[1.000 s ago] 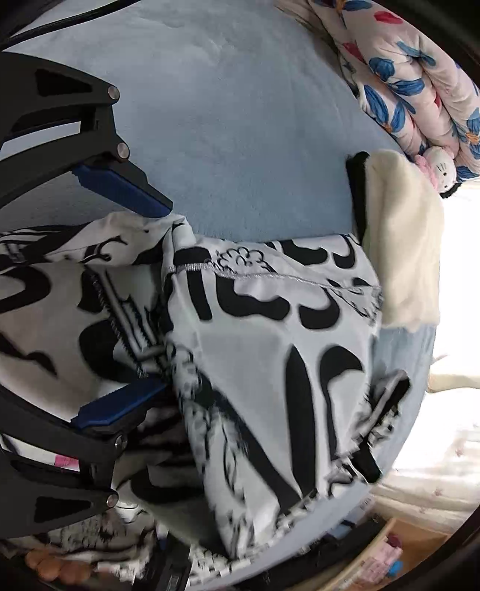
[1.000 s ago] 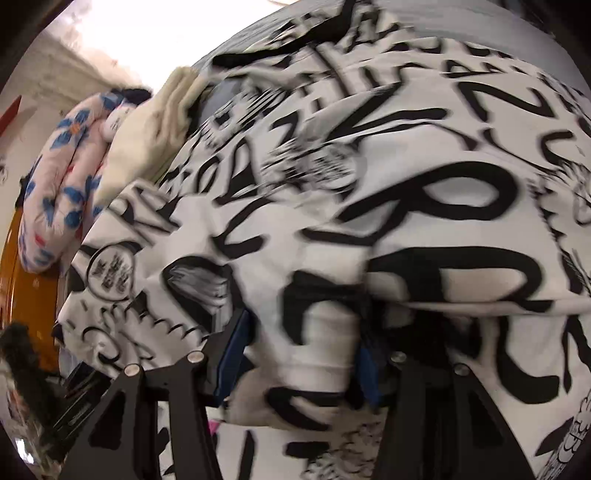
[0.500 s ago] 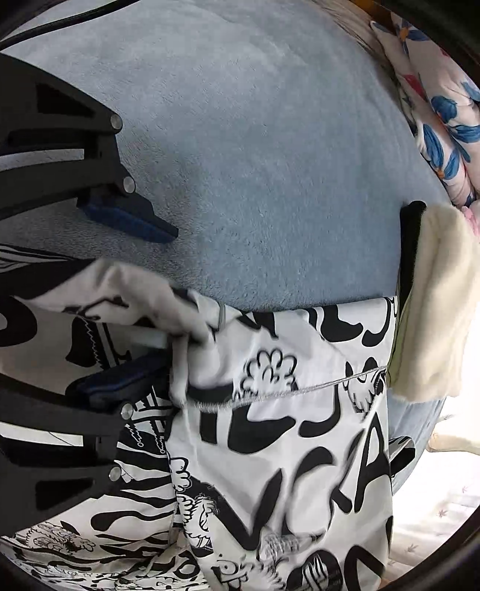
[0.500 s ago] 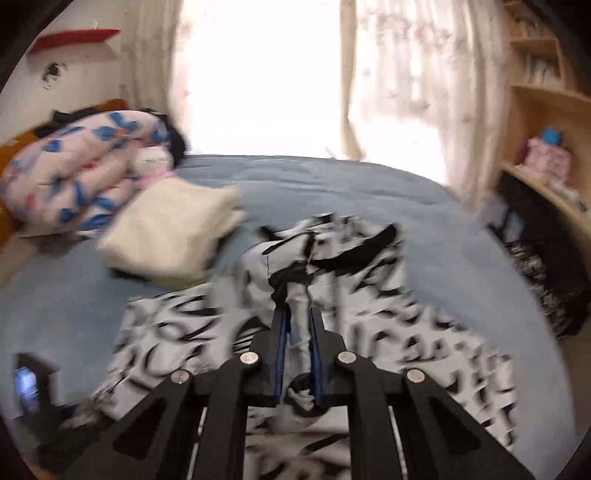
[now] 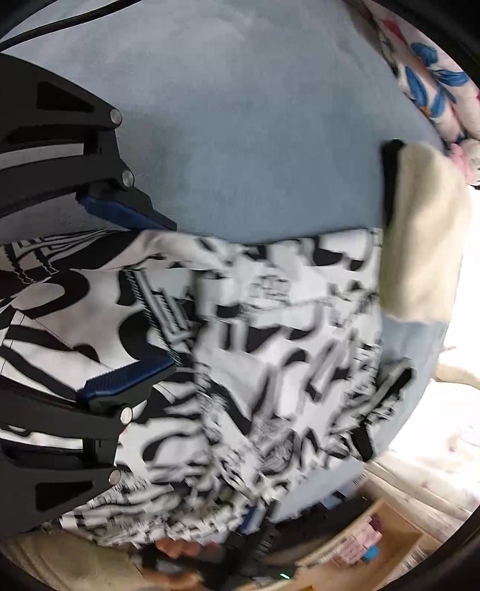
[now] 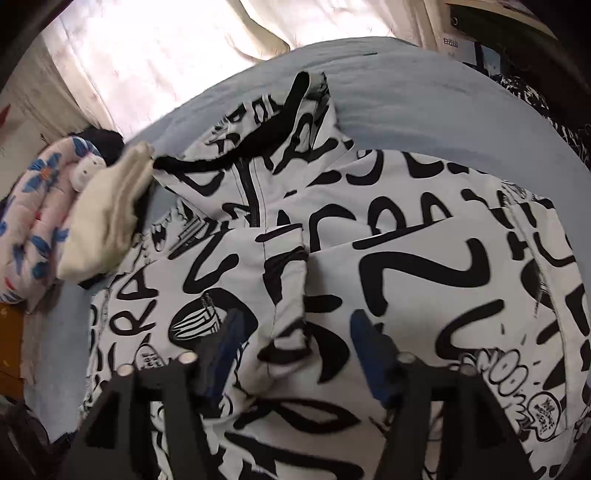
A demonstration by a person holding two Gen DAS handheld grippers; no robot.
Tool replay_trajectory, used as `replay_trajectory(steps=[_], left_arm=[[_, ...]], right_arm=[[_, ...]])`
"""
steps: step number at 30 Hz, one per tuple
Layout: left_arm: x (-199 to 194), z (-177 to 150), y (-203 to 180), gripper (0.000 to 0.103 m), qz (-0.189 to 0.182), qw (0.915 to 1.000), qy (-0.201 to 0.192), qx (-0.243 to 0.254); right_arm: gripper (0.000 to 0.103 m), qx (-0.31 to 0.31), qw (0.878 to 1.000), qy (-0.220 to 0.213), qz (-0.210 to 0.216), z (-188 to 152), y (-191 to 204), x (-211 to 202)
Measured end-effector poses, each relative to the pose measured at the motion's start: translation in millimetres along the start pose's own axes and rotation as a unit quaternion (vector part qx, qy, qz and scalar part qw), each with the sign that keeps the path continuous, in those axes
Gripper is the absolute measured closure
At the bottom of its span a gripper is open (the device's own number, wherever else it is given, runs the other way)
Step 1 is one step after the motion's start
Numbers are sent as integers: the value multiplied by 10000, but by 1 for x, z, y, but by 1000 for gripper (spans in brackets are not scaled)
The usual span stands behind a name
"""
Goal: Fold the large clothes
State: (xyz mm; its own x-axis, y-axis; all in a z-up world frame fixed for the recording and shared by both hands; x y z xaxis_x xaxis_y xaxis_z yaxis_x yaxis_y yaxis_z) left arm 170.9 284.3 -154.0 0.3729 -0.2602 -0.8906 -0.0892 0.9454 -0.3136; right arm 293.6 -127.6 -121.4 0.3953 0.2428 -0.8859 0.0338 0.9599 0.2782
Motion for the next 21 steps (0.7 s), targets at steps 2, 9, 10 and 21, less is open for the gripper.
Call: replay_trajectory(steps=[2,9,10,21], left_arm=[[-8,17,6,25,-40,9997,-203,-160],[42,79,35,25,43,9962,84,-864],[54,84,36,25,74,9958,228,-884],[88,93,5,71,874,9958,169,-218]], right_arm=[[40,-113,9999,86,-28,-4,2,1],[41,-284,9990,320,-129,-11,13,36],[52,-324,9987,291,-248,-11,15,39],[91,-429,9961,303,-709,-38,18,44]])
Point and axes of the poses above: each gripper's, at about its wrist camera, not at the fingertips, and x roughly the way its jaws point, y to its left, z to its top, the point moved 2 cm from there along x, roughly the way its jaws point, and after that the axes turned 6 degrees about y, right-handed, at the moved point
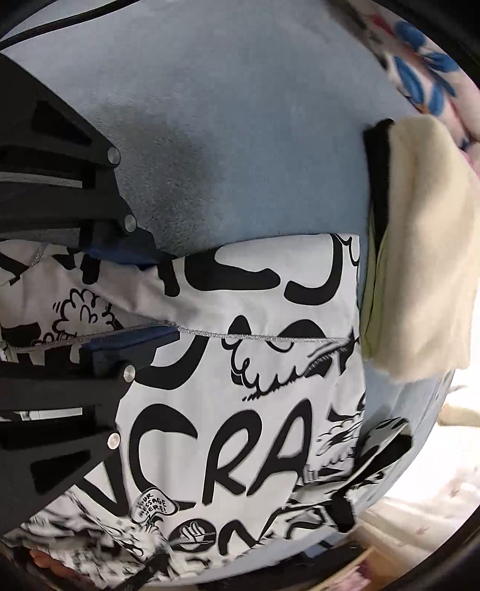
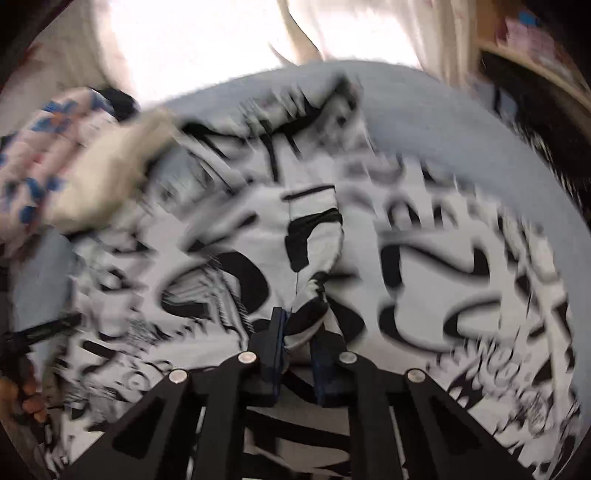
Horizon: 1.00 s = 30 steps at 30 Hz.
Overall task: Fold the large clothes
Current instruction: 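Release the folded side and press it flat with both grippers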
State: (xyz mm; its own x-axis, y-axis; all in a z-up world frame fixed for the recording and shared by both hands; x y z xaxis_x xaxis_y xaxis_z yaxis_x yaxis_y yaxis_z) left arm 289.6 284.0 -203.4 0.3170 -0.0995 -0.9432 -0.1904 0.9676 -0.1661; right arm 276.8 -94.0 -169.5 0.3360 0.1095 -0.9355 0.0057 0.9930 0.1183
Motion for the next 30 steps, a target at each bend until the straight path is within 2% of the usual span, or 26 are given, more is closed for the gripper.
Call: replay_trajectory(steps=[3,4,5,7,8,9,11,12,14,16,18,19,21,22,24,25,26,27,28,30], left_arm=[[-5,-1,-7,68,189,9995,-68,223],[-11,-2,-8,67,299,9990,-97,302],[-18,-3,-10,66,436,9982,-158,388],[-37,-7,-21,65,809,9946,-423,501],[-51,-11,-29,65,1006,9912,-645,568],[-65,-15,-38,64,1044,9885,-882,645],[-87,-20,-59,57,714,9870,-1266,680],[-93,-24,-68,53,472,9869,-1408,624],[-97,-30,-78,52,172,9867,-1513,569],[-87,-37,-86,52,142,9884,-1445,453],[-63,-42,-87,52,-7,9936,-1105,240],[-56,-49,-83,52,-34,9954,-940,192],[-34,-60,-71,55,251,9970,-697,240],[-30,-65,-66,66,332,9963,-724,334],[-32,-70,-60,67,467,9937,-865,543],[-34,-71,-59,67,543,9923,-927,612],[-35,-72,-57,67,471,9919,-948,701],[-36,-72,-56,67,425,9919,-936,749],[-36,-73,-55,67,425,9917,-934,775],[-37,-74,-56,67,490,9909,-944,819]], right_arm=[[88,308,9994,-45,155,-4,-7,-3],[80,391,9992,-58,95,-5,-8,-9],[76,445,9989,-123,-107,-6,-7,-19],[61,390,9965,-433,-603,-10,1,-40],[59,330,9945,-620,-773,-13,6,-50],[57,232,9926,-849,-832,-18,16,-63],[57,103,9948,-936,-392,-20,31,-71],[57,-7,9960,-891,45,-20,44,-71],[57,-282,9949,-771,582,-21,69,-64],[57,-575,9931,-622,812,-22,96,-49],[57,-938,9901,-403,963,-30,114,-32],[57,-1037,9897,-302,941,-33,118,-25],[60,-1102,9916,-181,652,-40,111,-12],[64,-1050,9930,-206,509,-40,102,-11],[67,-685,9970,-363,84,-36,69,-18],[70,-494,9979,-413,7,-33,55,-19],[74,-295,9986,-433,66,-32,40,-21],[86,-30,9989,-416,202,-31,21,-23],[89,167,9988,-397,233,-32,9,-24],[89,397,9976,-395,416,-34,-7,-26]])
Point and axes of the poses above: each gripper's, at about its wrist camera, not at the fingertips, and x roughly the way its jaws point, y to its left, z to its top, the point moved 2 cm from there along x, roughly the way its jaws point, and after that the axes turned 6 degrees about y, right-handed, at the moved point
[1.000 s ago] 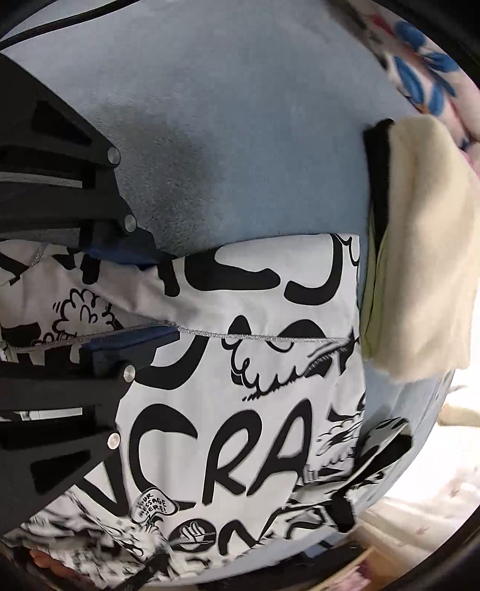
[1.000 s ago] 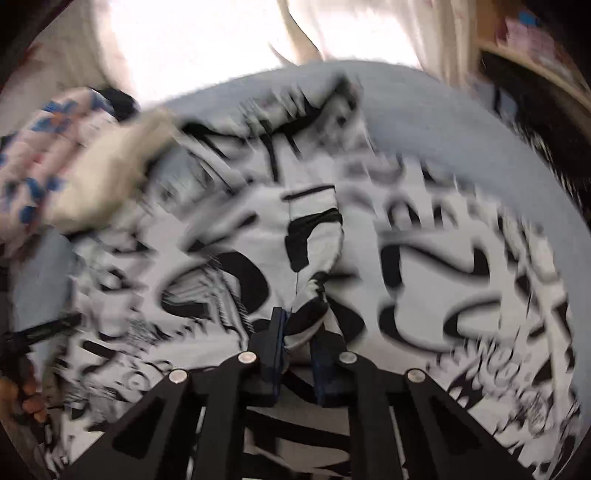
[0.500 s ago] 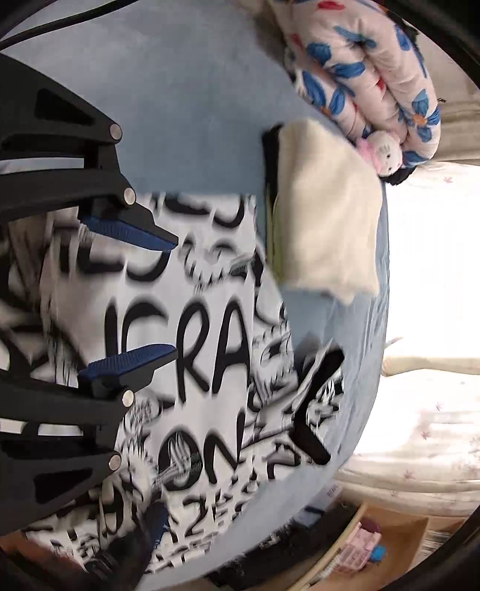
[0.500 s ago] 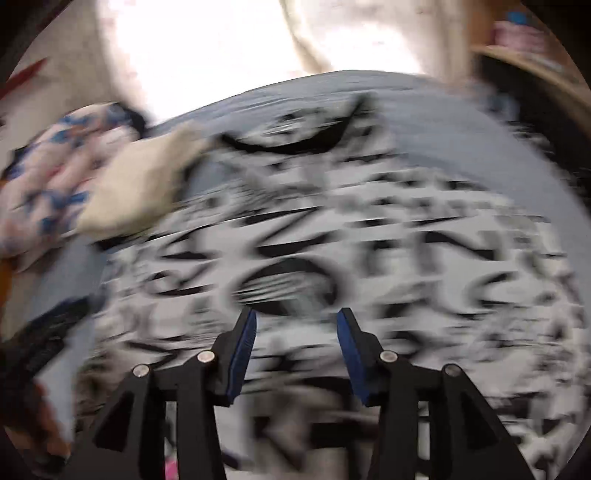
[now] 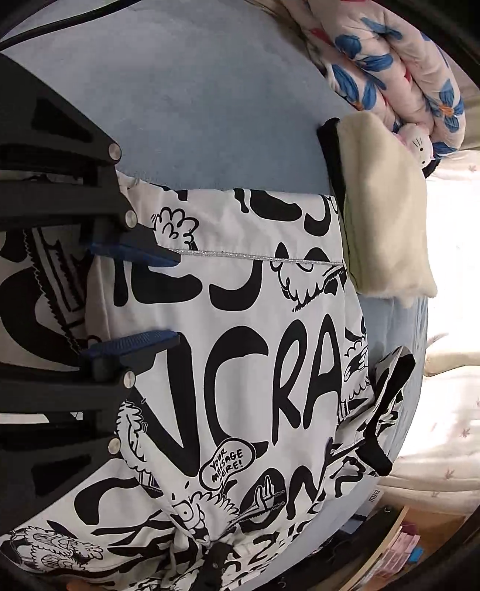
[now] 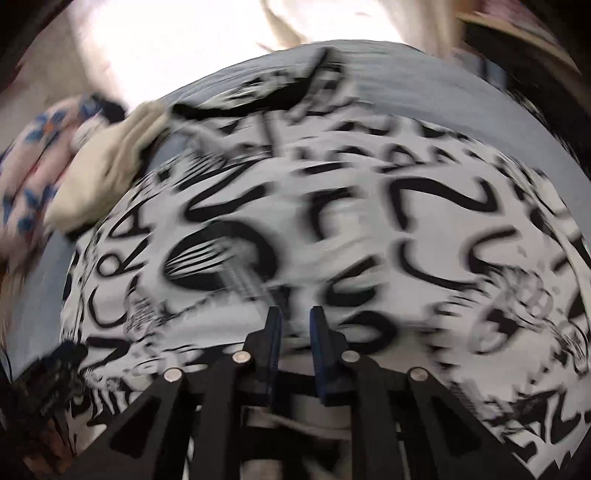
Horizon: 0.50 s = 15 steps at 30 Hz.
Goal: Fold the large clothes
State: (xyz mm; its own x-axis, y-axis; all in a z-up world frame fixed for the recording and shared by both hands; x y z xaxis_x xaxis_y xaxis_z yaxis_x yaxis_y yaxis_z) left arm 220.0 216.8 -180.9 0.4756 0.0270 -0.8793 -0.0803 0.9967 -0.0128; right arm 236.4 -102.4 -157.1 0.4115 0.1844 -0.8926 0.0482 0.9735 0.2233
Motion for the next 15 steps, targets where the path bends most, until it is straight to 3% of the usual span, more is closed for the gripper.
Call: replay_trajectory(steps=[2,7,15], left_arm=[[2,1,-2,67,94,9999,-1,55],[3,0,-4,67,110,9999,-2,50],[1,2,-4,67,172,9998,43,23]], right_arm=[[89,15,10000,12,12,-3,-1,0],[86,-365,9983,-113,-434,-7,17,-1],[85,-162,9996,-72,-231,-8,12,-7]])
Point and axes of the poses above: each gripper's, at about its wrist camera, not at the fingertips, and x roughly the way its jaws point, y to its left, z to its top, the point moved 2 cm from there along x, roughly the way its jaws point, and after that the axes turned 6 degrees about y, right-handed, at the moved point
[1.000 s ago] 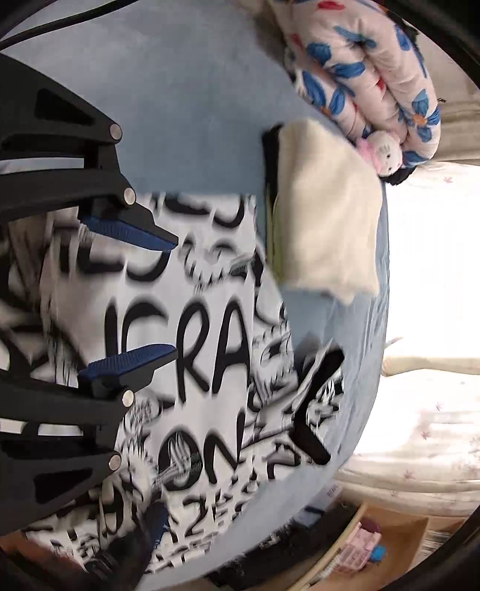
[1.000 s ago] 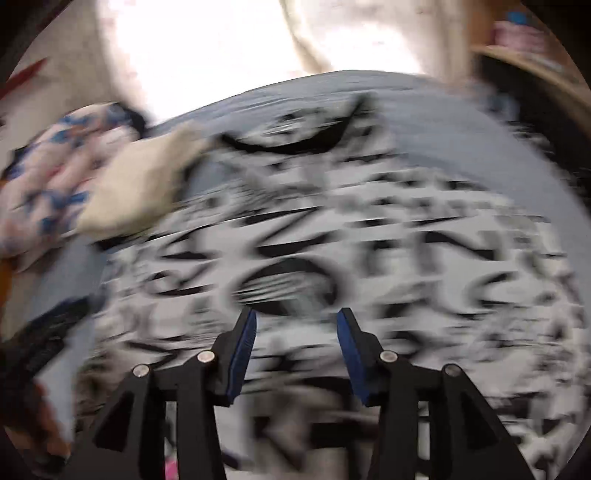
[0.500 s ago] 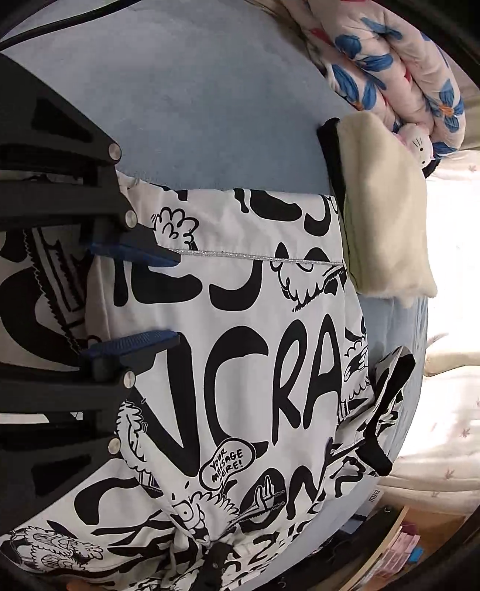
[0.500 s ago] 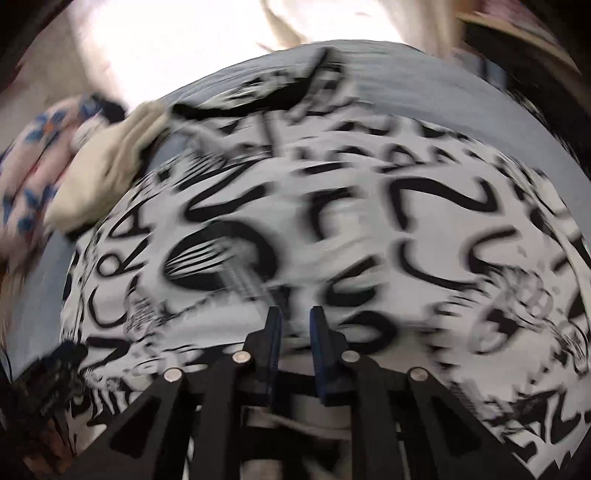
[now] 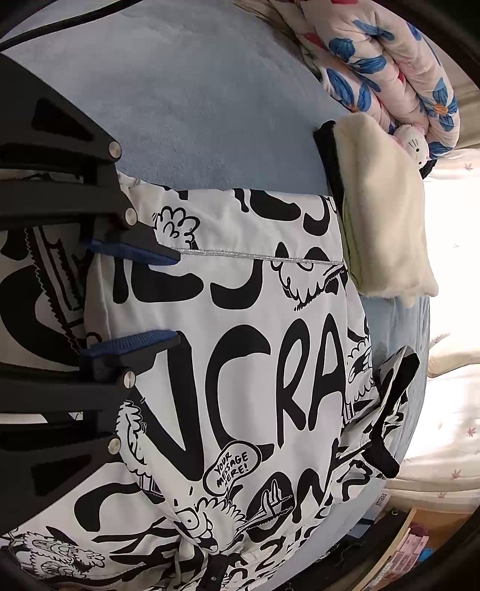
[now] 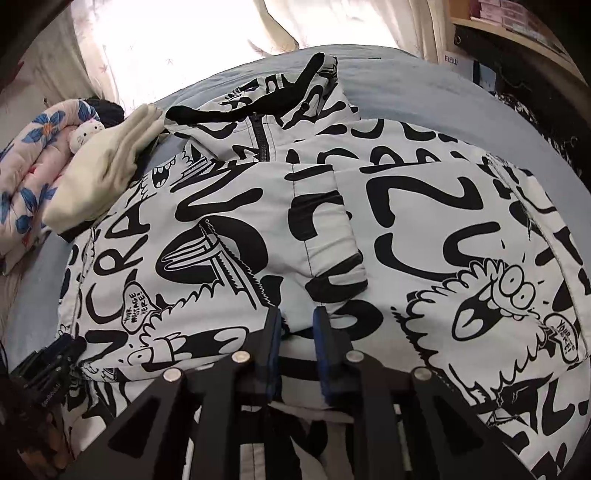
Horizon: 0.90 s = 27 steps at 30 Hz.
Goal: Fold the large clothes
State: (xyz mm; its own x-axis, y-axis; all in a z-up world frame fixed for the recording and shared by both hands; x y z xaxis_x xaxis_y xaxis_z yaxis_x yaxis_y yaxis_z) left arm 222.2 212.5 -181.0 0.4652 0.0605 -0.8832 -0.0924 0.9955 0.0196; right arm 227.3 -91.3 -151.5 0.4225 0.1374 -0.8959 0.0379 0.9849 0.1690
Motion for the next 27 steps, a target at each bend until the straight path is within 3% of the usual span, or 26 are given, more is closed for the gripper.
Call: replay_trajectory(steps=[4,11,15,18,27], left_arm=[[-11,2,-2,56,-81,9999,56,-123],[-31,-2,-4,51,-131,9996,128,-227],[-44,-8,-2,45,-33,9996,135,-251],[-56,-15,-1,44,116,9997,106,-187],[-98,-42,9,44,100,9998,-56,-164]], right_arm=[[83,75,9999,-1,91,-1,1,-7],[82,-27,9998,-109,151,-11,13,-25],[74,-98,9997,-186,142,-24,21,-38],[73,-157,9996,-219,100,-33,24,-45],[72,-159,9996,-225,11,-54,20,-67]])
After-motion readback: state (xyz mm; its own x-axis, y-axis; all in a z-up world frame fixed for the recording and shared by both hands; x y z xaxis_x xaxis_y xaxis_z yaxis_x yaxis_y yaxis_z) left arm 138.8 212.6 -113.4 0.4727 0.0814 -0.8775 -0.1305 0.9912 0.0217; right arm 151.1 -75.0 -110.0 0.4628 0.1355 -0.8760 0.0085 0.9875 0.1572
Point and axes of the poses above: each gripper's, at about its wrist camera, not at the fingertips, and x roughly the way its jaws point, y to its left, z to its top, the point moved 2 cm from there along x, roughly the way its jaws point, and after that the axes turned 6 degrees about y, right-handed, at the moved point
